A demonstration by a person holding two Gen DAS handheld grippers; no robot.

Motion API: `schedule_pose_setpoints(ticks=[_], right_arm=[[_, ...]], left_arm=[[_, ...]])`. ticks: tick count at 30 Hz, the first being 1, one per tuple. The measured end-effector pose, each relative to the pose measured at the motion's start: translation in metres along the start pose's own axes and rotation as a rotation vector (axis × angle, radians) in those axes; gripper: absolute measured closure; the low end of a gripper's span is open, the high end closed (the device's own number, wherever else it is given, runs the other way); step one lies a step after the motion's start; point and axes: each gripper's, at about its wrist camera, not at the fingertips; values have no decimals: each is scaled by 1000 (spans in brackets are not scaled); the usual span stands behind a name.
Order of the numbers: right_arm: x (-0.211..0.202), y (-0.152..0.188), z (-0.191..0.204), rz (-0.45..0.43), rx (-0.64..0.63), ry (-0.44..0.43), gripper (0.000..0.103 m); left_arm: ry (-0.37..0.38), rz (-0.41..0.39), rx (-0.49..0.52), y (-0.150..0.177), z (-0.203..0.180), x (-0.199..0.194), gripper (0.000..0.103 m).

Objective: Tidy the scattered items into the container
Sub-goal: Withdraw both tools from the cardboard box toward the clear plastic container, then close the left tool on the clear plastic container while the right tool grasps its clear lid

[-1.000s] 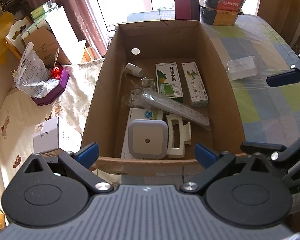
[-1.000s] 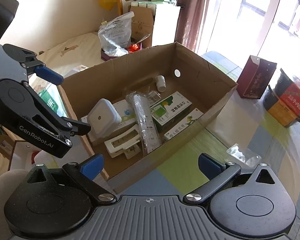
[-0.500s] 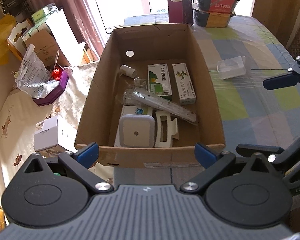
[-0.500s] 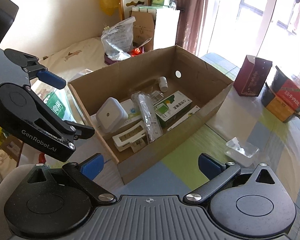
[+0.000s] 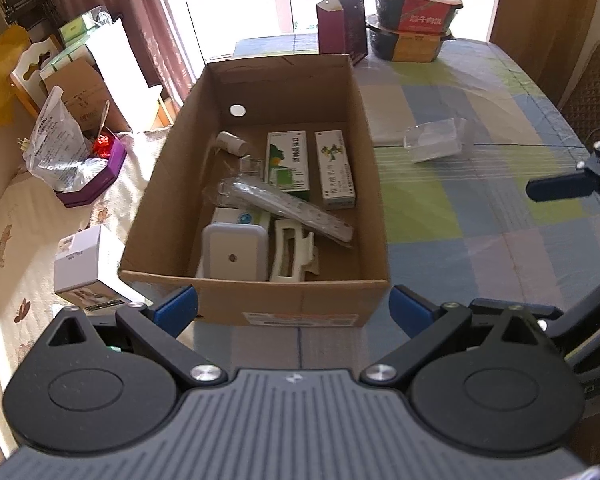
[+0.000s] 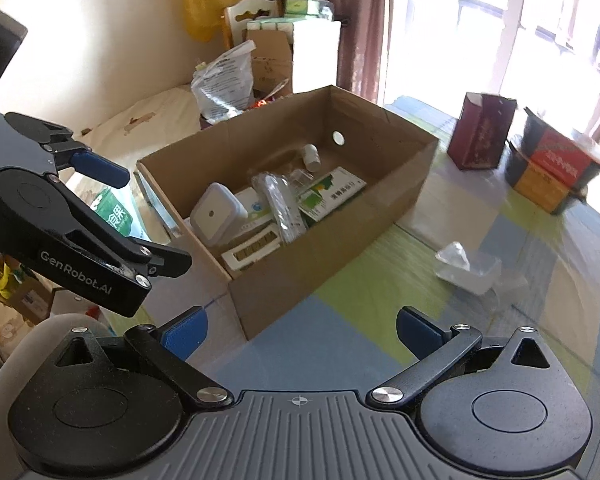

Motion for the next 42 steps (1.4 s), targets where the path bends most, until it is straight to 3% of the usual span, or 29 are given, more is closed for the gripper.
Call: schedule_pose_setpoints(ticks=[16, 22, 30, 42], right_arm=[[-46, 60, -82, 22, 212, 152, 0], [-49, 79, -113, 43, 281, 186, 0], [-46, 112, -157, 91, 381, 242, 0], [-37, 151, -227, 146, 514, 333, 0]], left_arm=[[116, -44, 74, -5, -78, 11, 3], [150, -74, 195, -15, -106, 22, 3], [197, -104, 513, -40, -144, 62, 3], [207, -130, 1091, -82, -194, 170, 6]])
Point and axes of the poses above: each gripper's, at about its wrist camera, not at the fingertips, and x roughly the way its jaws point, z to its left, y to its underside, and after that the axes turned 6 degrees about -z, right-handed
